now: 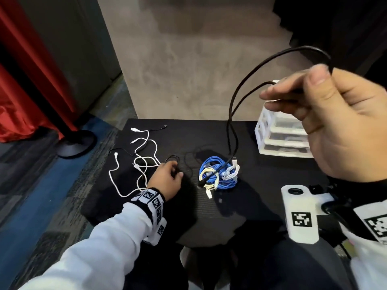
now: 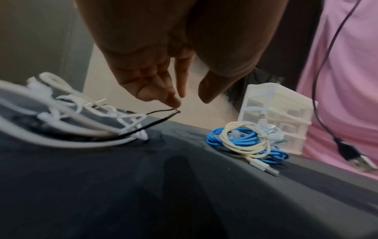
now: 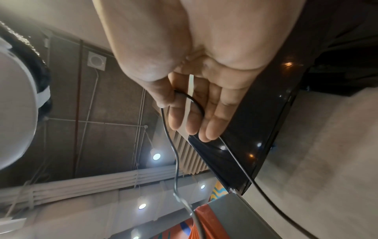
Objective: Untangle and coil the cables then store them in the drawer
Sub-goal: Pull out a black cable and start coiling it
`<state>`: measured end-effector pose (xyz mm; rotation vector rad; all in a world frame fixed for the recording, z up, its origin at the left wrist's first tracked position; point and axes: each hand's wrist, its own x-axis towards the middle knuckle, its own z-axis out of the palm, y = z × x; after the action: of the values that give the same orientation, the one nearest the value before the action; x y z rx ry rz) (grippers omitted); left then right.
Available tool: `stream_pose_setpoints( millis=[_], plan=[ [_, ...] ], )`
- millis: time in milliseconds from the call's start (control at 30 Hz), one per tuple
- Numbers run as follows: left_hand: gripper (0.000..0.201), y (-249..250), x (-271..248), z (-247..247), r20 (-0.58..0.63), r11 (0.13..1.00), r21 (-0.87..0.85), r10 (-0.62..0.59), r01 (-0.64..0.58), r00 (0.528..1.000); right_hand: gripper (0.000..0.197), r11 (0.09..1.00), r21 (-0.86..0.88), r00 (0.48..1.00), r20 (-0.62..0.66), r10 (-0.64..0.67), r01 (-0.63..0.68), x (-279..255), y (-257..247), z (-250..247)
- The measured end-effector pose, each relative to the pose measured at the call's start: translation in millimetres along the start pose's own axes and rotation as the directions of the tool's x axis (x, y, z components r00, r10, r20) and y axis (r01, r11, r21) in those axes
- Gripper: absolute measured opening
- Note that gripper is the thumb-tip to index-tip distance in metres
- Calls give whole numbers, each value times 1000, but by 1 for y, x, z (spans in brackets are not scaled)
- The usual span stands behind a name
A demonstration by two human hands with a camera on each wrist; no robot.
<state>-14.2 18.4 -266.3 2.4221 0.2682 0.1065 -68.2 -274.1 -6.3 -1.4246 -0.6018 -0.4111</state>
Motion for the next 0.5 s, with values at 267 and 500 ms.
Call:
stream_pose_setpoints(
  millis=[267, 500],
  plan=[
    [72, 75, -53, -5, 186, 868, -426, 359, -254, 915, 32, 994, 67, 996, 30, 80, -82, -9, 5, 7],
    [65, 108, -83, -4, 341, 695, -718, 397, -36, 852, 34, 984, 115, 989, 64, 130, -137, -12, 4, 14]
  ],
)
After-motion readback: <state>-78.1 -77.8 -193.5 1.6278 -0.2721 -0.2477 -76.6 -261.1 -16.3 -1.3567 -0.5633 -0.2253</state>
